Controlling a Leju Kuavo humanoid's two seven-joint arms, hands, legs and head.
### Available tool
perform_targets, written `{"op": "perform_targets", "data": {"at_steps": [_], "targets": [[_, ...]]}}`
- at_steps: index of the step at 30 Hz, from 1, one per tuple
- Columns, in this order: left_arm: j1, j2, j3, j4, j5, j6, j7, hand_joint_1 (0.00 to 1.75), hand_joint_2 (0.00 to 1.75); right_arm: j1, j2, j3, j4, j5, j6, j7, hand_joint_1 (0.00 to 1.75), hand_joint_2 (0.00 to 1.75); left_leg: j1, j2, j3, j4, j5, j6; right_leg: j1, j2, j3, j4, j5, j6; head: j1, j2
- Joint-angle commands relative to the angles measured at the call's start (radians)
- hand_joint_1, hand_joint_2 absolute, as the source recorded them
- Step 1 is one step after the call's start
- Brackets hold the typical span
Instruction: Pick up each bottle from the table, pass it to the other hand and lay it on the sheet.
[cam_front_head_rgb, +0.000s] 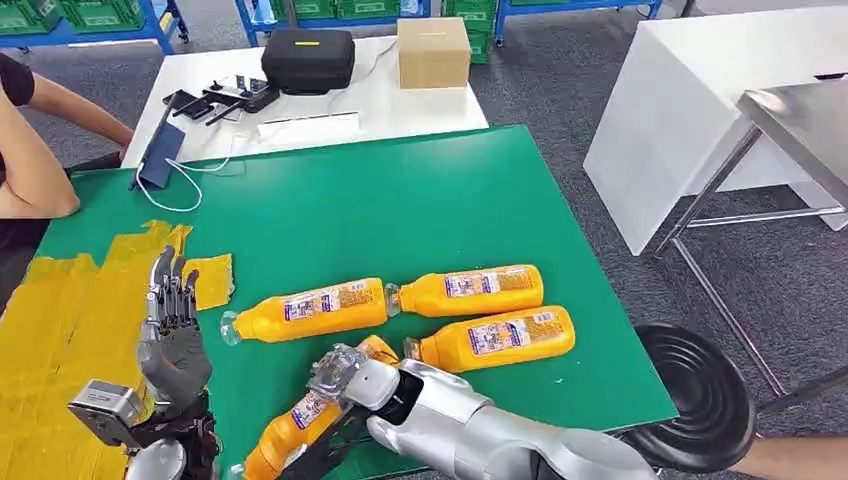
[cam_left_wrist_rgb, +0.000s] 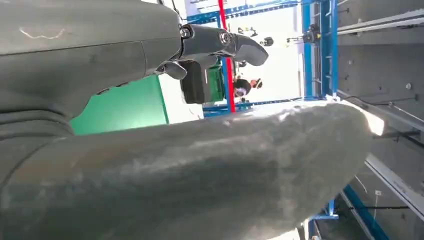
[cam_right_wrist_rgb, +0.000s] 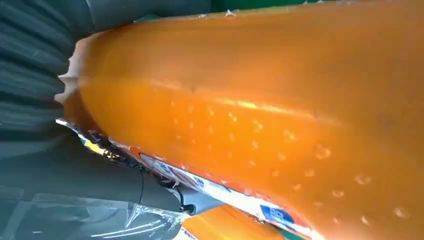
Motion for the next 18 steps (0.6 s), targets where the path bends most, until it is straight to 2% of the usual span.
{"op": "perform_targets", "data": {"at_steps": [1, 2, 4, 5, 6, 9, 10, 11, 12, 13, 14, 15, 16, 17, 18], "targets": [[-0.042, 0.006, 0.014, 0.084, 0.003, -0.007, 0.001, 0.0, 0.0, 0.141, -0.06, -0.1, 0.13, -0.117, -0.077, -0.051, 1.75, 1.75, 0.001, -0.008, -0.013, 0.001, 0.006, -0.001, 0.001, -0.004, -0.009, 0.0, 0.004, 0.0, 0.0, 0.0], [-0.041, 0.01, 0.012, 0.085, 0.008, -0.005, 0.0, 0.0, 0.0, 0.168, -0.069, -0.127, 0.145, -0.13, -0.124, -0.073, 1.75, 1.75, 0.001, -0.008, -0.008, 0.0, 0.006, -0.002, 0.001, -0.004, -0.004, -0.001, 0.003, 0.0, 0.0, 0.0], [-0.026, 0.011, 0.014, 0.073, 0.018, 0.007, -0.006, 0.0, 0.0, 0.255, -0.086, -0.19, 0.14, -0.157, -0.251, -0.109, 1.75, 1.75, 0.001, -0.015, -0.015, -0.003, 0.011, -0.002, 0.002, -0.009, -0.007, -0.006, 0.006, 0.001, 0.0, 0.0], [-0.019, 0.011, 0.015, 0.066, 0.02, 0.011, -0.009, 0.0, 0.0, 0.287, -0.09, -0.207, 0.134, -0.163, -0.299, -0.118, 1.75, 1.75, 0.002, -0.006, -0.003, -0.001, 0.005, -0.003, 0.003, -0.004, 0.002, -0.001, 0.001, 0.0, 0.001, 0.0], [-0.01, 0.012, 0.015, 0.06, 0.022, 0.014, -0.011, 0.0, 0.0, 0.318, -0.093, -0.216, 0.131, -0.162, -0.335, -0.127, 1.75, 1.75, 0.002, -0.01, -0.007, -0.004, 0.007, -0.002, 0.003, -0.006, -0.001, -0.005, 0.003, 0.0, 0.0, 0.0], [0.011, 0.014, 0.015, 0.041, 0.03, 0.023, -0.02, 0.0, 0.0, 0.408, -0.094, -0.26, 0.105, -0.164, -0.451, -0.164, 1.75, 1.75, 0.003, -0.007, -0.003, -0.003, 0.002, -0.005, 0.004, -0.003, 0.001, -0.004, 0.001, -0.002, 0.0, 0.0], [-0.002, 0.023, -0.001, 0.052, 0.038, -0.02, -0.014, 0.0, 0.0, 0.25, -0.073, -0.273, 0.105, -0.253, -0.431, -0.107, 1.75, 1.75, 0.003, -0.01, -0.008, -0.004, 0.004, -0.004, 0.004, -0.005, -0.002, -0.006, 0.003, -0.002, 0.0, 0.0], [-0.016, 0.018, -0.003, 0.066, 0.038, -0.02, -0.014, 0.0, 0.0, 0.159, -0.083, -0.307, 0.057, -0.296, -0.336, -0.1, 1.75, 1.75, 0.003, -0.005, -0.002, -0.002, -0.001, -0.004, 0.004, -0.002, 0.002, -0.003, -0.001, -0.002, 0.0, 0.0], [-0.03, 0.018, -0.01, 0.081, 0.038, -0.019, -0.014, 0.0, 0.0, 0.137, -0.114, -0.371, -0.026, -0.327, -0.283, -0.089, 1.75, 1.75, 0.003, -0.001, -0.01, 0.003, -0.002, -0.004, 0.004, 0.002, -0.007, 0.001, 0.0, -0.003, 0.0, 0.0], [-0.037, 0.014, -0.01, 0.086, 0.035, -0.002, -0.011, 0.0, 0.0, 0.156, -0.129, -0.408, -0.058, -0.326, -0.289, -0.099, 1.75, 1.75, 0.004, 0.001, -0.007, 0.007, -0.005, -0.004, 0.004, 0.004, -0.005, 0.005, -0.003, -0.002, 0.001, 0.0], [-0.032, 0.002, 0.005, 0.078, 0.036, 0.042, -0.012, 0.0, 0.0, 0.189, -0.158, -0.43, -0.113, -0.312, -0.318, -0.135, 1.75, 1.75, 0.005, 0.0, -0.011, 0.007, -0.006, -0.003, 0.004, 0.003, -0.008, 0.004, -0.001, -0.003, 0.0, 0.0], [-0.026, -0.013, 0.032, 0.065, 0.044, 0.1, -0.017, 0.0, 0.0, 0.218, -0.185, -0.455, -0.175, -0.324, -0.336, -0.157, 1.75, 1.75, 0.005, 0.0, 0.003, 0.007, -0.01, -0.003, 0.005, 0.002, 0.003, 0.005, -0.007, -0.003, 0.0, 0.0], [-0.023, -0.023, 0.056, 0.052, 0.063, 0.15, -0.012, 0.0, 0.0, 0.26, -0.227, -0.483, -0.27, -0.335, -0.339, -0.161, 1.75, 1.75, 0.005, -0.004, -0.001, 0.005, -0.006, -0.003, 0.005, -0.001, 0.0, 0.003, -0.005, -0.003, 0.0, 0.0], [-0.024, -0.032, 0.096, 0.03, 0.104, 0.211, -0.027, 0.0, 0.0, 0.311, -0.278, -0.515, -0.387, -0.365, -0.335, -0.176, 1.75, 1.75, 0.005, -0.004, 0.005, 0.006, -0.008, -0.002, 0.005, 0.0, 0.0, 0.004, -0.01, -0.002, 0.001, 0.0], [-0.033, -0.036, 0.134, 0.015, 0.132, 0.255, -0.038, 0.0, 0.0, 0.337, -0.306, -0.533, -0.45, -0.388, -0.328, -0.185, 1.75, 1.75, 0.005, -0.009, -0.005, 0.007, -0.006, -0.001, 0.006, -0.004, -0.007, 0.003, -0.009, -0.001, 0.001, 0.0]]}}
